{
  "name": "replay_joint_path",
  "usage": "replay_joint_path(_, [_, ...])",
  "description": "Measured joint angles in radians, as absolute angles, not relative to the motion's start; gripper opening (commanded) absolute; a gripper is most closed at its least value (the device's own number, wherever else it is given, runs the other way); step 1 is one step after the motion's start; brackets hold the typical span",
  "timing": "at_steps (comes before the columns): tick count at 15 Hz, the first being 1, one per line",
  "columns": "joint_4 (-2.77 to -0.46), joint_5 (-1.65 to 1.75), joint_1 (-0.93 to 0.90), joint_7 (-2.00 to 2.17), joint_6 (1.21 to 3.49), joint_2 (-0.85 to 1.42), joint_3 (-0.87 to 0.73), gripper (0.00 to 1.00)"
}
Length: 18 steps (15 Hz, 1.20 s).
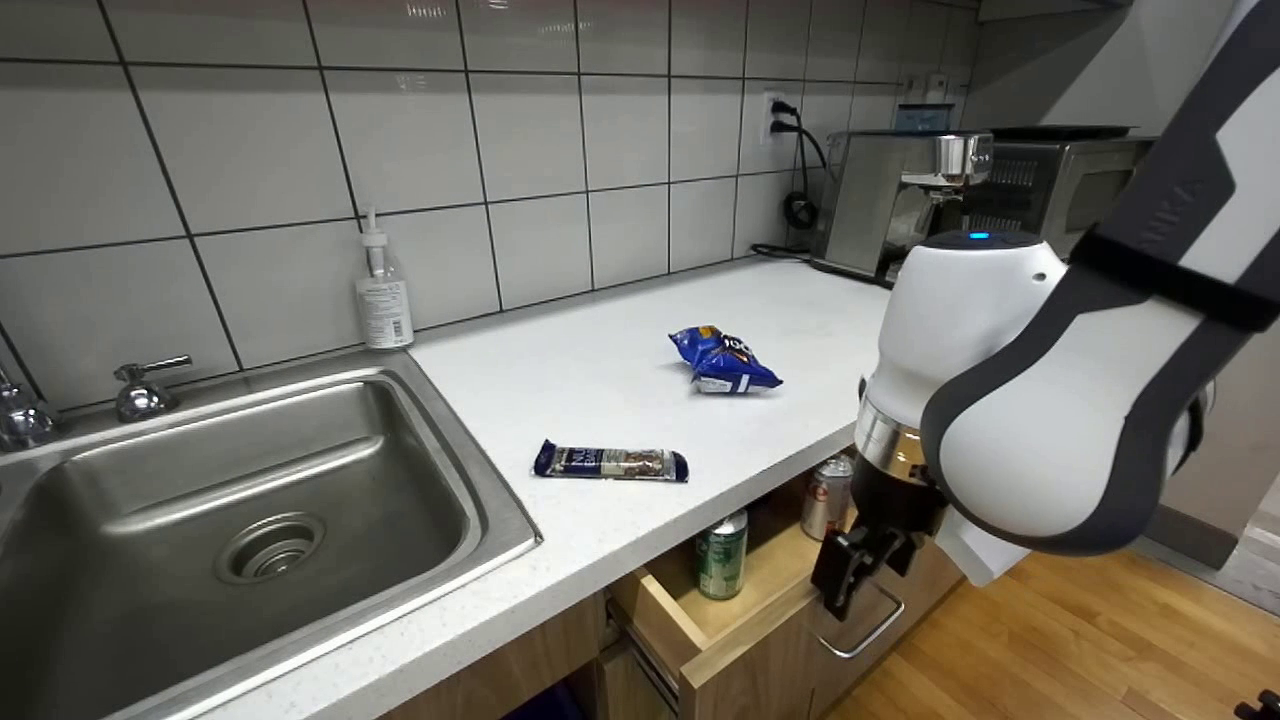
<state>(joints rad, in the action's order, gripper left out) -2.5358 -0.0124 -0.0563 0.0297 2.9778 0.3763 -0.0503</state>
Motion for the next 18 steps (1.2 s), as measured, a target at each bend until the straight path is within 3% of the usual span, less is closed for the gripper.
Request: replay_joint_path(18, [-2.393,-0.013,-0.046,0.029,2.964,0.462,-0.051,1.00])
